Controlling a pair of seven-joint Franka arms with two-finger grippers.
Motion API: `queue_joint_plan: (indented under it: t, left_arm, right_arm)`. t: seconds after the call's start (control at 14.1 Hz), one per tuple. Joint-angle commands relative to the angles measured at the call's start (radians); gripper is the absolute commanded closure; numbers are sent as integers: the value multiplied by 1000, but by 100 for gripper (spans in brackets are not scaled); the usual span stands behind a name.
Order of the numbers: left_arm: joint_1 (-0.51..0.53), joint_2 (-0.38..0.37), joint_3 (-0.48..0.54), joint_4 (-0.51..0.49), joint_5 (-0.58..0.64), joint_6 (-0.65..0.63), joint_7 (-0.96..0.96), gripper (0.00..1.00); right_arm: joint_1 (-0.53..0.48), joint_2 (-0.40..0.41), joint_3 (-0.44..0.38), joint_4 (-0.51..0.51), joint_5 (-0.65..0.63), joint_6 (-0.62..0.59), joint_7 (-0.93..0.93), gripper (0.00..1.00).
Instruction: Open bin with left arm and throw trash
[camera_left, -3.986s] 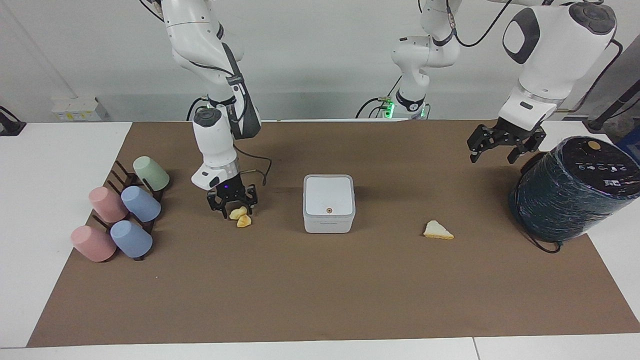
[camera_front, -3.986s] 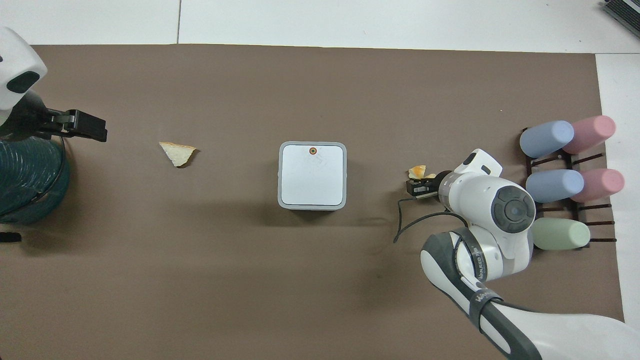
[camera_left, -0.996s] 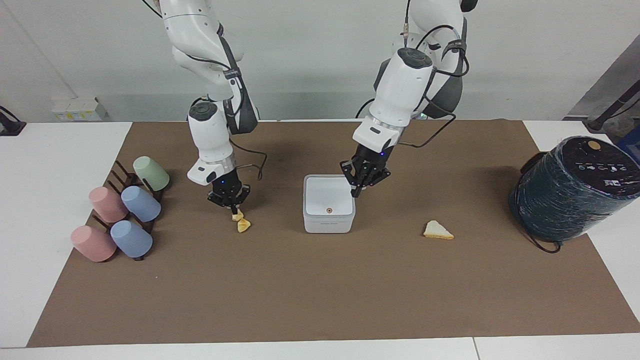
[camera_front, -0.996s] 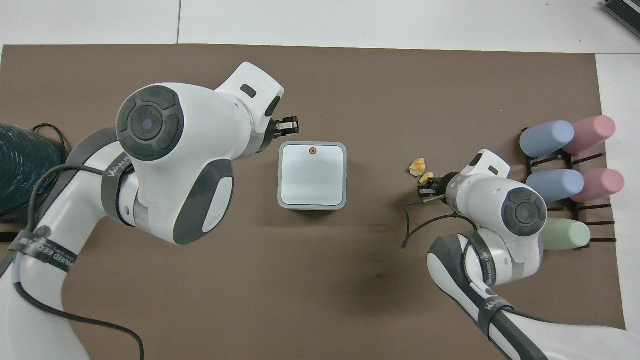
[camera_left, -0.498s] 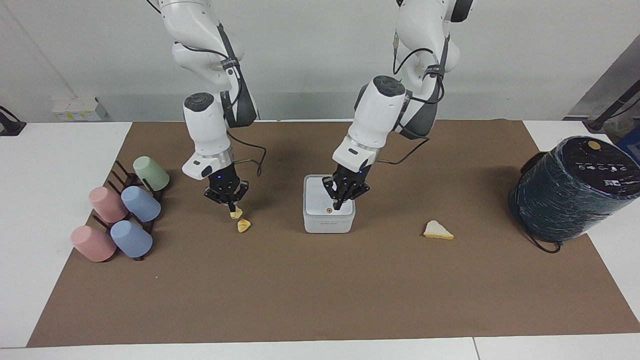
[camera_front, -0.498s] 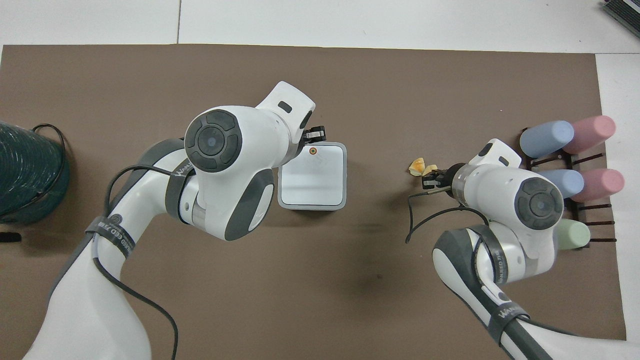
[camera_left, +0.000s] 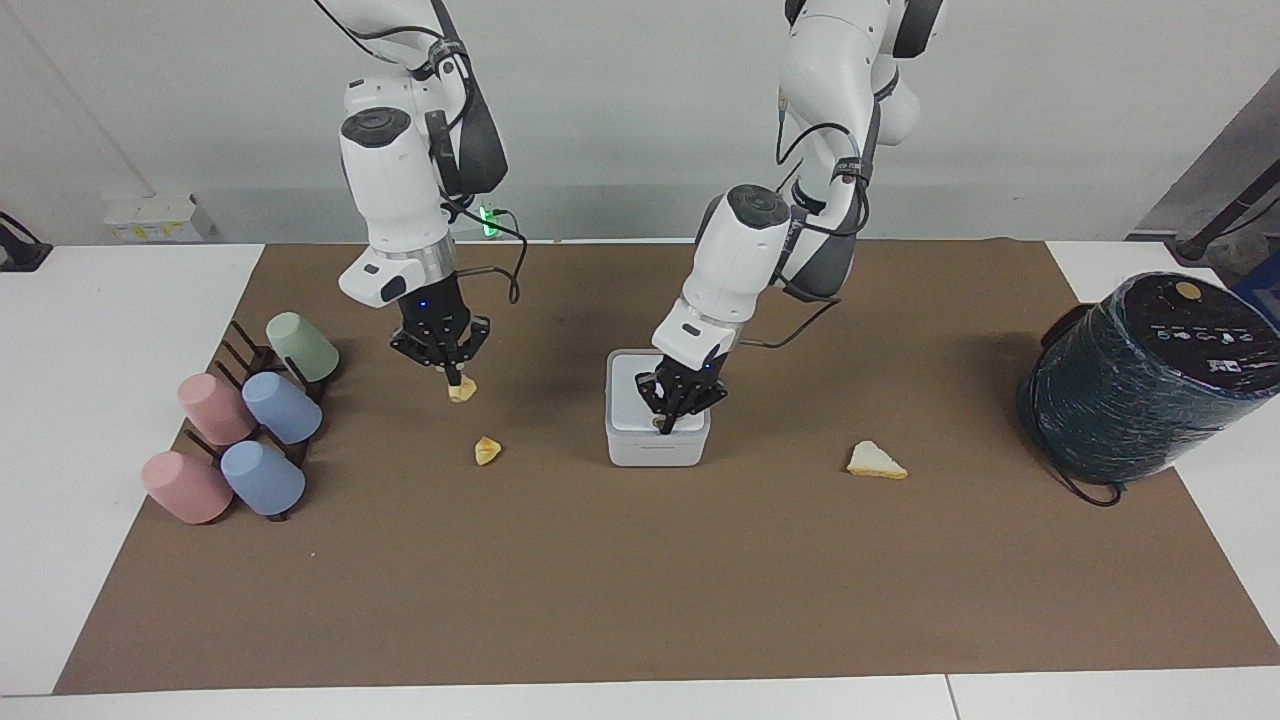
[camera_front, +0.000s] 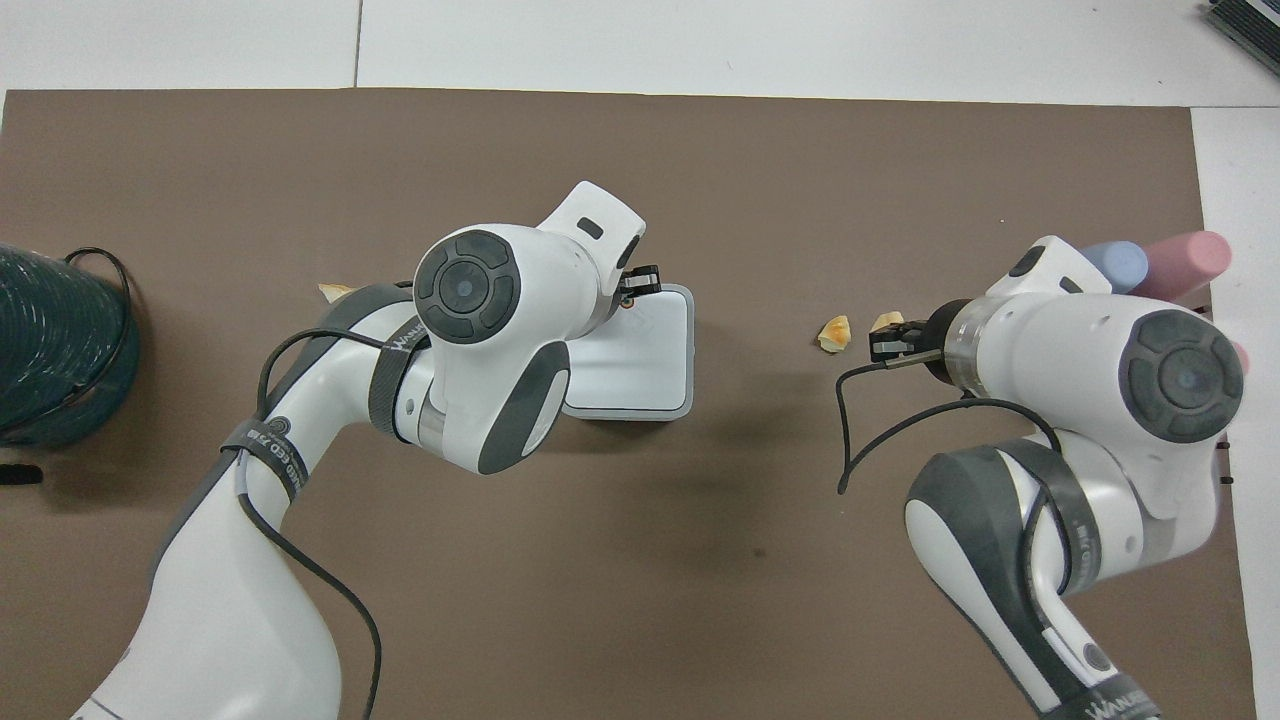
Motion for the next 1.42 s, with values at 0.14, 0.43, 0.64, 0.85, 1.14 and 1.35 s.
queue_joint_plan:
  t: [0.14,0.43,0.64,0.85,1.14,1.35]
  left_arm:
    - [-40,0,17,-48,-17,10,-3,100]
    - [-25,-4,17,58,-19,-78,-3,100]
    - [9,-14,26,176,-17,-268,-1,100]
    - [61,-27,30,231,-5,-394,2,100]
    - [107,-55,43,228,56,-461,13,100]
    - [159,-66,44,205,64,-462,57,75]
  right_arm:
    - [-6,5,3,108,15,-194,116,100]
    - [-1,9,4,114,105,-180,125,100]
    - [1,9,6,114,118,-180,127,100]
    - [2,14,35,119,124,-175,180,100]
    - [2,67,105,166,138,-133,336,100]
    - [5,159,177,232,138,-41,481,100]
